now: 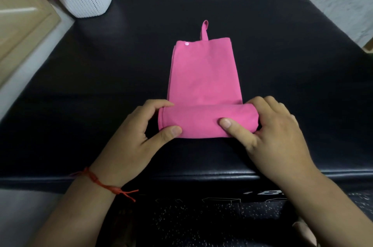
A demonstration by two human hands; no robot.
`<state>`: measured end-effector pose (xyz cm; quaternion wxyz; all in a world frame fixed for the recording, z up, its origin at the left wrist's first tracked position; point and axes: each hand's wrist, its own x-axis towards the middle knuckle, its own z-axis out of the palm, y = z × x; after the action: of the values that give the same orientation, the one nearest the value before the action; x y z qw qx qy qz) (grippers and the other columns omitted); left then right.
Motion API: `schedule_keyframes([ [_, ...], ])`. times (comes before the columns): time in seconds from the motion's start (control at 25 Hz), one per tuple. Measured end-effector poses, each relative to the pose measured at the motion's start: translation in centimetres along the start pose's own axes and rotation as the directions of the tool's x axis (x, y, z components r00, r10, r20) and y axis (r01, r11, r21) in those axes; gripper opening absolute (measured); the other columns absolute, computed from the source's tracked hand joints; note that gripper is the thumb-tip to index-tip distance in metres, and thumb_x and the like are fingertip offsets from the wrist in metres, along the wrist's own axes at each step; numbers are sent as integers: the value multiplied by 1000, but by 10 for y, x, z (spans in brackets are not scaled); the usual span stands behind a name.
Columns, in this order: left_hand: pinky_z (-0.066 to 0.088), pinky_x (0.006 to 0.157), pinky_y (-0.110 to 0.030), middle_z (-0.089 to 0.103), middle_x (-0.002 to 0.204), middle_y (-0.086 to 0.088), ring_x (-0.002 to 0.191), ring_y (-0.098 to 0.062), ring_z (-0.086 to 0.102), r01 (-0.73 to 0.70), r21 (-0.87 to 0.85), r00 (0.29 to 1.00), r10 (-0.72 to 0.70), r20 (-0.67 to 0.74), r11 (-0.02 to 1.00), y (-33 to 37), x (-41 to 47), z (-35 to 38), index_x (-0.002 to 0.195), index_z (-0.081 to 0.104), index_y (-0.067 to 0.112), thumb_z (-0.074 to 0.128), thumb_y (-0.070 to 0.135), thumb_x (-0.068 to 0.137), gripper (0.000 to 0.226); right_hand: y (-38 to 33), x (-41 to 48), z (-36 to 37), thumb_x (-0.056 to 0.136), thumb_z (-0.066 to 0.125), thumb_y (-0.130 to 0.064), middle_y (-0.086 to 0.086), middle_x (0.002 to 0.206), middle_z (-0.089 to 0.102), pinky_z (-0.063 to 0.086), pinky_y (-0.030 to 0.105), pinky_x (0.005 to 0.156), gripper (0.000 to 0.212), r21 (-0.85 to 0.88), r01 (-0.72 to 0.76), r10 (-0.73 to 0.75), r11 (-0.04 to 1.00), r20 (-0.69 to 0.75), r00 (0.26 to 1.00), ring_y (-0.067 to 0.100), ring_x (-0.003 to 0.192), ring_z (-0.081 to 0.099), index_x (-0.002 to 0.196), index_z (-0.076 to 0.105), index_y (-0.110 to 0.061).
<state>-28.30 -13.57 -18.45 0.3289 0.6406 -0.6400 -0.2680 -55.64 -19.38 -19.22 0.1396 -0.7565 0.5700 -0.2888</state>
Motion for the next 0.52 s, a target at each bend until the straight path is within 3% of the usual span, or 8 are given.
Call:
schedule_keyframes([
  [0.16, 51, 90, -31, 62, 109, 16, 106, -5, 61, 13, 49, 999, -11, -41, 999, 1, 2, 4, 121, 57, 48, 44, 77, 92, 43, -5, 1, -3, 89, 25, -93, -13, 78, 50, 33, 36, 79, 68, -40, -45, 46, 998, 20, 999, 12, 79, 49, 78, 53, -32],
  [0.28, 46, 81, -27, 56, 98, 19, 98, -4, 56, -8, 139, 997, 19, -78, 990, 4, 4, 8, 109, 58, 41, 31, 78, 96, 47, -5, -1, -2, 96, 23, -85, -13, 80, 50, 34, 38, 81, 64, -43, -54, 54, 998, 8, 998, 14, 81, 51, 79, 55, -33],
  [0.4, 40, 79, -23, 54, 92, 21, 94, -5, 52, -54, 224, 990, 82, -118, 973, 6, 7, 11, 97, 56, 41, 26, 69, 103, 41, -5, -5, 1, 103, 28, -74, -15, 100, 54, 39, 40, 86, 55, -22, -10, 10, 1000, -31, 999, 14, 92, 55, 101, 63, -31],
  [0.52, 39, 79, -26, 55, 85, 17, 90, -5, 51, -15, 252, 991, 49, -128, 968, 8, 12, 13, 86, 52, 38, 21, 65, 105, 46, -3, -10, -1, 107, 44, -52, -14, 124, 54, 50, 42, 90, 37, 105, 133, -126, 986, -69, 990, 13, 109, 57, 129, 61, -26],
])
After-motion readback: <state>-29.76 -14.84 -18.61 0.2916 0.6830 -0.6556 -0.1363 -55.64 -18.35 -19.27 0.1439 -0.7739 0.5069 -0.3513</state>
